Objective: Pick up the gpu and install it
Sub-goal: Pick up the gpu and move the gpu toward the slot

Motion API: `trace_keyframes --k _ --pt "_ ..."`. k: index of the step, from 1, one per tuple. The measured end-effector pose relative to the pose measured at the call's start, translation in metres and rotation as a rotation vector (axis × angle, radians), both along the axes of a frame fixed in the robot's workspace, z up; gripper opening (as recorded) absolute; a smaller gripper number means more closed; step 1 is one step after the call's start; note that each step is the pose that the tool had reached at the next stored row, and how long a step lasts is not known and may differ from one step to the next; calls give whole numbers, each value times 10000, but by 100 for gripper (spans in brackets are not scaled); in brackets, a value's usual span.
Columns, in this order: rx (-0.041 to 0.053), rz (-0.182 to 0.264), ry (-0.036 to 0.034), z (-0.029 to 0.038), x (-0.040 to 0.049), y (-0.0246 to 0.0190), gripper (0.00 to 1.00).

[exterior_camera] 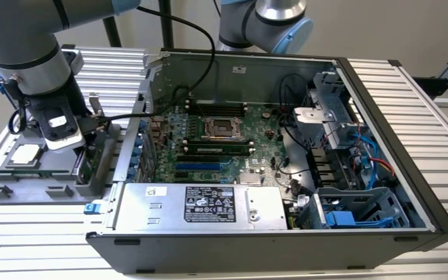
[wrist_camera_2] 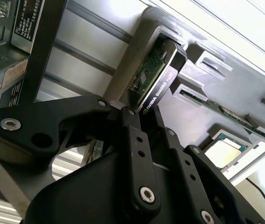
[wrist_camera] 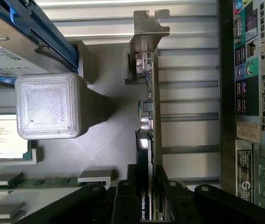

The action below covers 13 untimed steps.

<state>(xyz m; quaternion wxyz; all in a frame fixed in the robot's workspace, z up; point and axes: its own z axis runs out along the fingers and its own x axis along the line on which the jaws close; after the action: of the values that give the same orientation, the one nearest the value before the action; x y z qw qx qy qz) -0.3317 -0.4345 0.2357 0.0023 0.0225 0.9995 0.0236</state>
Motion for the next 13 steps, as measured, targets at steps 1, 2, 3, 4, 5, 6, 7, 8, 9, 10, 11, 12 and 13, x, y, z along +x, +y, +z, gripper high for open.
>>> trace_keyframes --k 1,2,3,4,5,6,7,8,9,10,11,12,13 --pt "0 0 0 0 0 0 0" --pt "0 0 0 0 0 0 0" --pt "0 0 0 -1 0 0 0" --pt "0 0 0 -2 0 0 0" --pt "0 0 0 -2 0 0 0" --pt "0 0 0 -3 0 0 0" --pt "0 0 0 -3 0 0 0" --pt "0 0 0 -3 0 0 0" --pt "0 1 0 -3 0 0 0" --pt "0 0 0 -3 0 0 0" --pt "0 0 1 -3 0 0 0" --pt "0 0 0 -4 0 0 0" --pt "0 0 0 -4 0 0 0"
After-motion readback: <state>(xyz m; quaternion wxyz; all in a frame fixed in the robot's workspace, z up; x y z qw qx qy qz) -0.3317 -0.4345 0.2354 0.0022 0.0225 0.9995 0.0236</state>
